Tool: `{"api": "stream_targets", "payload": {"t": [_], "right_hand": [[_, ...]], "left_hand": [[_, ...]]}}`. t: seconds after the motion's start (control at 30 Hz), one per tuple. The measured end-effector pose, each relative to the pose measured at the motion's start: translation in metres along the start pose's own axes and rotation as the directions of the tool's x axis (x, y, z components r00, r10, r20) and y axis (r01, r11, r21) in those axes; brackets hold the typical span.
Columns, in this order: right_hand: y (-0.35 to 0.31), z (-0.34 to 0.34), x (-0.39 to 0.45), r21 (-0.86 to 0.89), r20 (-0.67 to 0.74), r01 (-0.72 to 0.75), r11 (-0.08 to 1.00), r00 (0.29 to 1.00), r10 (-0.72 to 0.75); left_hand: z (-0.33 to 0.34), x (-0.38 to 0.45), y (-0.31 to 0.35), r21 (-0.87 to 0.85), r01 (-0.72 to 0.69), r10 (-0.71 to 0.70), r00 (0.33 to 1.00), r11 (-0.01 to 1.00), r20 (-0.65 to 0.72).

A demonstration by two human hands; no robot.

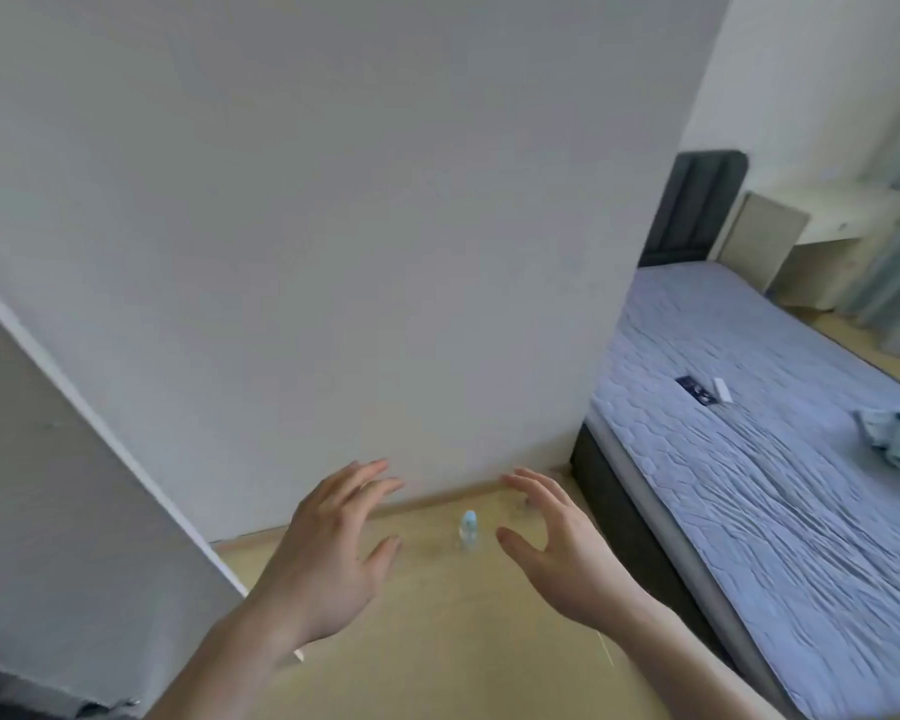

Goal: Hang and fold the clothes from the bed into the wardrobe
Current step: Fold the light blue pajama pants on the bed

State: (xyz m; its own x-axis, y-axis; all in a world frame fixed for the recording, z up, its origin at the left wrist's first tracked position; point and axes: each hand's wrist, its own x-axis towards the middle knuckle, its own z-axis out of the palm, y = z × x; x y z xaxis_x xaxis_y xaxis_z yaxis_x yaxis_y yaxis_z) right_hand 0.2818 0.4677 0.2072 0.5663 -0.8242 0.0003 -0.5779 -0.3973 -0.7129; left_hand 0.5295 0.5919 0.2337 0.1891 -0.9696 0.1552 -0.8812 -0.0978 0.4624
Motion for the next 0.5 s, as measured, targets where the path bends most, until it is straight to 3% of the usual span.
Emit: {"api": "stream_targets", "payload": {"t": [0.23,0.5], "right_hand": [[0.128,-0.116,-0.068,-0.004,-0.199,-0.237,0.971,0.952,0.232],[0.236,-0.212,-0.126,0.136,-0.377,-0.466,0.875,0.792,0.48]], "left_hand": [[0.099,0.094,0.141,-0.076,-0.236,0.247,0.95,0.969,0.194],[0.205,0.197,0.268,-0.178,-0.446,0.48,0.811,0.877,0.335]]}}
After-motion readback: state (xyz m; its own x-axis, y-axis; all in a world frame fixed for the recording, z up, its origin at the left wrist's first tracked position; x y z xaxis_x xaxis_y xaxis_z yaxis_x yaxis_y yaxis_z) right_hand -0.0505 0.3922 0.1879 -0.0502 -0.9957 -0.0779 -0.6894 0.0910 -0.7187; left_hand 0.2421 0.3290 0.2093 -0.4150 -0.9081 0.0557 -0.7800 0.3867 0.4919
